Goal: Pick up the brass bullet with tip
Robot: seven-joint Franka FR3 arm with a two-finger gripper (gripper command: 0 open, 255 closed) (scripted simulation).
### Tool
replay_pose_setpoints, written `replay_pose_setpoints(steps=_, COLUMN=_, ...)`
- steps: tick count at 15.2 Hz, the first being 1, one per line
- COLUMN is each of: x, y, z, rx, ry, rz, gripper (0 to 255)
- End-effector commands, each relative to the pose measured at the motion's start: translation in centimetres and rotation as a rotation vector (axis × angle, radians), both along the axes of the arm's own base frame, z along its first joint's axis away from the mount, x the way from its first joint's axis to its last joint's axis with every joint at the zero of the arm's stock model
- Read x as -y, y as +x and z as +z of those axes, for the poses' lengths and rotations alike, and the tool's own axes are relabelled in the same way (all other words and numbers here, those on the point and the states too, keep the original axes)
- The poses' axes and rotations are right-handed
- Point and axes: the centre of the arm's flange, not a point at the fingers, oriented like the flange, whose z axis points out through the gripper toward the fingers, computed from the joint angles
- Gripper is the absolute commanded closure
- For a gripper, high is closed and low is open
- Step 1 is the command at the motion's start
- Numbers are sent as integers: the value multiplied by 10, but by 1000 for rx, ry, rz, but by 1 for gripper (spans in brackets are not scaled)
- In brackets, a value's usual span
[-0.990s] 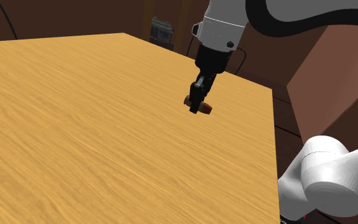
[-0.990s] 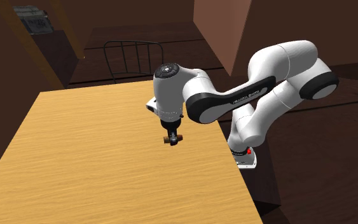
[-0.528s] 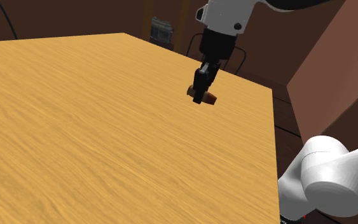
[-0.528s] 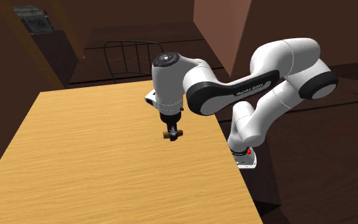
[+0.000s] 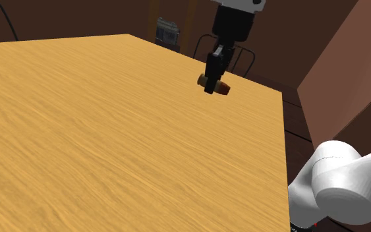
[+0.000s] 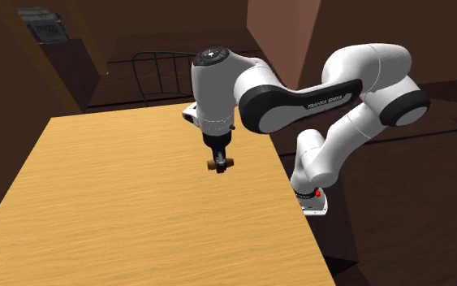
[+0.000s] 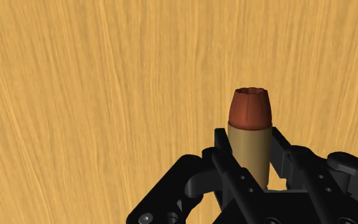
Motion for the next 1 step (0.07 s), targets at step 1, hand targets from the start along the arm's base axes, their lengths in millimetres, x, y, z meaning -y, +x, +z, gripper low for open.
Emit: replay_pose_setpoints(steps=1, x=0, y=0, z=3, rx=0, ry=0, rz=0, gripper=255)
